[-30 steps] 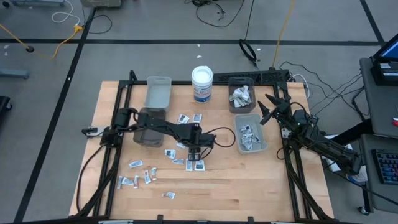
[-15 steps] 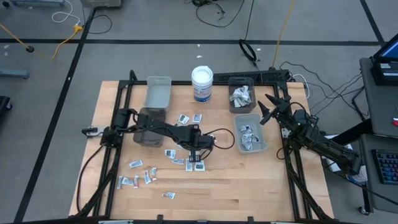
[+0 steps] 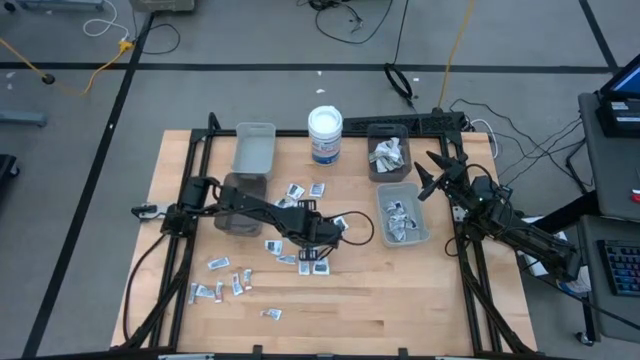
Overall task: Pick & Place First Aid Supplies
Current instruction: Put the gray towelette pack into the left gray bin
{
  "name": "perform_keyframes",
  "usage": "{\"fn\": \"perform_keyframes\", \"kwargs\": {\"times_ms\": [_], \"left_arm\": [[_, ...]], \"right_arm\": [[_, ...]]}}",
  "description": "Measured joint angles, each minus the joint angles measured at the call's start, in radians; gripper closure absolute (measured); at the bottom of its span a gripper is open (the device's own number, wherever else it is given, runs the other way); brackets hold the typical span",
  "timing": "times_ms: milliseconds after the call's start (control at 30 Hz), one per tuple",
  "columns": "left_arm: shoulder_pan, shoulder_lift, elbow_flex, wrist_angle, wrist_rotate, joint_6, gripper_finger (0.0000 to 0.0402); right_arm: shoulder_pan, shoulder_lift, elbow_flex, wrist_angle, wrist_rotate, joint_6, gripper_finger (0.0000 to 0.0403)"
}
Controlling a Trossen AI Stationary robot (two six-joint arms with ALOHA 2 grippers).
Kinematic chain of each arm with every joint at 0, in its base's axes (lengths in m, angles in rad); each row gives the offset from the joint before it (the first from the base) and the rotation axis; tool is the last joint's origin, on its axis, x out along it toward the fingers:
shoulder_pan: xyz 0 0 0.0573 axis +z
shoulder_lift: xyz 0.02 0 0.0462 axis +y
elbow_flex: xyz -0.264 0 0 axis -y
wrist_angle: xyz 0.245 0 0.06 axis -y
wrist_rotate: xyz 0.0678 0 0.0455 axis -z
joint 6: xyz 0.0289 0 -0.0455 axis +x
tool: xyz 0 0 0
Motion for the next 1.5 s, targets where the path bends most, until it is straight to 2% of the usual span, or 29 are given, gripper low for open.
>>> {"fn": "perform_keyframes", "kwargs": {"times_ms": [333,667,1000,1233,1500], "left_arm": [[-0.034,-0.087,0.001,-0.039,-0.109,0.017,0.0401],[-0.081,-0.162,0.001,-0.169,-0.243,0.27,0.0401],[-0.087,-0.178,-0.004,-0.223,-0.238,0.263,0.0401],[0.062,-0.307,-0.11,-0.248,-0.21,0.161,0.0401],[0.326,-0.448,-0.222,-0.199,-0.165,0.175,0.0401]], "right_arm": [[0.0,0.0,0.0,0.0,0.0,0.0,0.0165],[0.0,0.005,0.0,-0.001,0.0,0.0,0.0165],[0.0,0.005,0.0,0.0,0.0,0.0,0.0165],[0.0,0.005,0.0,0.0,0.0,0.0,0.0165],[0.0,0.005,0.0,0.0,0.0,0.0,0.0165]]}}
